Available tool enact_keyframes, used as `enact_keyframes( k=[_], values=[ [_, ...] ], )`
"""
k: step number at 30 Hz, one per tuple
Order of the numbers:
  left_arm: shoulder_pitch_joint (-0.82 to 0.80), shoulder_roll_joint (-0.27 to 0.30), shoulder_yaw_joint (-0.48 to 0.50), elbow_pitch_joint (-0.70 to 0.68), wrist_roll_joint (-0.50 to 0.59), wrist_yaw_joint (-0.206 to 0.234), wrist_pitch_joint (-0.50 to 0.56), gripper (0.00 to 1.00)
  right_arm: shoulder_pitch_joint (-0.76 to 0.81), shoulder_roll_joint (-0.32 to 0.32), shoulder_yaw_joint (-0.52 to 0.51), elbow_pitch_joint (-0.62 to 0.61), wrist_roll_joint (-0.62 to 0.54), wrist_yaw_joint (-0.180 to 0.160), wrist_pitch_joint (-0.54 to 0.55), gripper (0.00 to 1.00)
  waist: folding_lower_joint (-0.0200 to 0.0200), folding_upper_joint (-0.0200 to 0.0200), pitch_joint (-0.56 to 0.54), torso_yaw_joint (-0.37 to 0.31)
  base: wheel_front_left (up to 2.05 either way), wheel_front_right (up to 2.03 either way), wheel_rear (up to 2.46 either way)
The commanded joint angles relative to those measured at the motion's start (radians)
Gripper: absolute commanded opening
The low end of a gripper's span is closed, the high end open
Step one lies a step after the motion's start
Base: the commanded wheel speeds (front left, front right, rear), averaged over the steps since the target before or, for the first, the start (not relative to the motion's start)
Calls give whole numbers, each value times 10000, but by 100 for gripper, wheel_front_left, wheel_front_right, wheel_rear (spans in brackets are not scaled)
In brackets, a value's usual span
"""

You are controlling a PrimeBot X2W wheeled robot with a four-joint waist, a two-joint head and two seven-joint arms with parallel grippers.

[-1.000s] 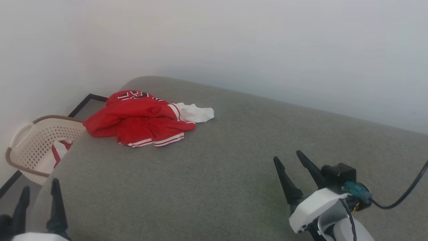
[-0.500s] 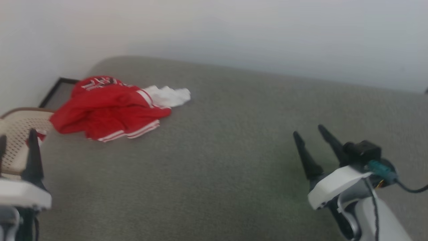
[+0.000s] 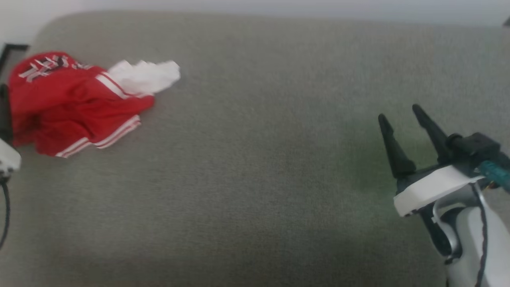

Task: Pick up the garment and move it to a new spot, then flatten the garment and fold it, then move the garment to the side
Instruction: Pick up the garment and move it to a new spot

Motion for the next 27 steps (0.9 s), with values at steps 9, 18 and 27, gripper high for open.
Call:
enact_keyframes(
  k=[9,18,27],
  values=[
    [-2443,-187,-796,3104,-231,-314,1807,100,-352,-255,-333,-897,-131,-1,478,100,0,0,1643,-397,0,0,0],
    [-3999,-595,-1560,5621,-145,-486,3537,100,-601,-431,-400,-1514,-200,-1,902,100,0,0,2527,-496,0,0,0],
    [-4432,-1079,-2003,6868,-22,-683,3160,0,-647,-374,-371,-1517,-308,-1,1024,100,0,0,2482,-482,0,0,0]
  ],
)
